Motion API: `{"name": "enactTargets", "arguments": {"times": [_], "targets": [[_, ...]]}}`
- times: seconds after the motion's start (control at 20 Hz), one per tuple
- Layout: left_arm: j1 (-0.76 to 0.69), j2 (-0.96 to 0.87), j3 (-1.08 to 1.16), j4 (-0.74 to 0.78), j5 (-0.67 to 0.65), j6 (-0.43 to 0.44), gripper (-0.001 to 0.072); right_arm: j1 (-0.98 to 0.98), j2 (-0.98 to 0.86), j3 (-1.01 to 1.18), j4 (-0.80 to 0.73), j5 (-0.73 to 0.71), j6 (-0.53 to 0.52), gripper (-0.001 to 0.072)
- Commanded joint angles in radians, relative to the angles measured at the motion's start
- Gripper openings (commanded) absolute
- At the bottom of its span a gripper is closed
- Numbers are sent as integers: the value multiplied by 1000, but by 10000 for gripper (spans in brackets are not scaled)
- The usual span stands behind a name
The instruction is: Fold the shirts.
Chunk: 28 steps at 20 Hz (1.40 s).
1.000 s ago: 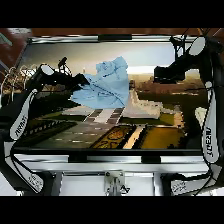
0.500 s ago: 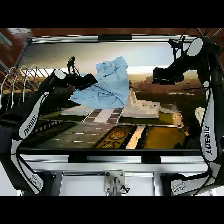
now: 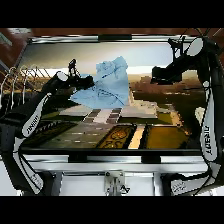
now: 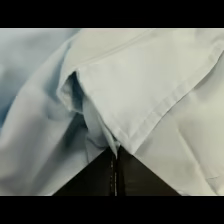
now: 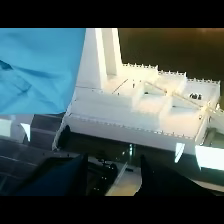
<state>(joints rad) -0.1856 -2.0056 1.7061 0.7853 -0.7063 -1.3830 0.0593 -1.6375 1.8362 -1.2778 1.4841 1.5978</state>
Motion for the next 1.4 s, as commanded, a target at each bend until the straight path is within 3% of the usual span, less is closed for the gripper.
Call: {"name": "enactTargets", "arguments": {"times": [0.0,0.2,0.45,0.6,0.7,0.95,1.1,1.15,1.2,1.25,1.35], "targets": [[4,12,62,0,-76,78,53,1,8,1,5,21,3,452],[5,167,161,2,-203,184,53,-20,81,6,0,45,-2,452],[-16,504,161,10,-352,194,52,-116,303,6,-56,45,19,450],[-129,625,160,10,-442,182,53,-180,433,5,-101,45,34,443],[-248,629,160,10,-435,135,53,-211,500,5,-135,45,48,443],[-569,467,160,11,-309,110,53,-247,606,5,-175,73,85,444],[-634,327,160,10,-245,76,60,-247,616,5,-175,155,86,444],[-624,288,160,9,-243,39,213,-247,616,5,-175,172,86,444],[-603,266,161,6,-250,-5,536,-247,616,5,-175,178,86,445],[-569,259,161,6,-266,-37,709,-247,616,5,-177,177,85,445],[-473,278,166,8,-331,-32,707,-247,605,4,-199,184,83,446]]}}
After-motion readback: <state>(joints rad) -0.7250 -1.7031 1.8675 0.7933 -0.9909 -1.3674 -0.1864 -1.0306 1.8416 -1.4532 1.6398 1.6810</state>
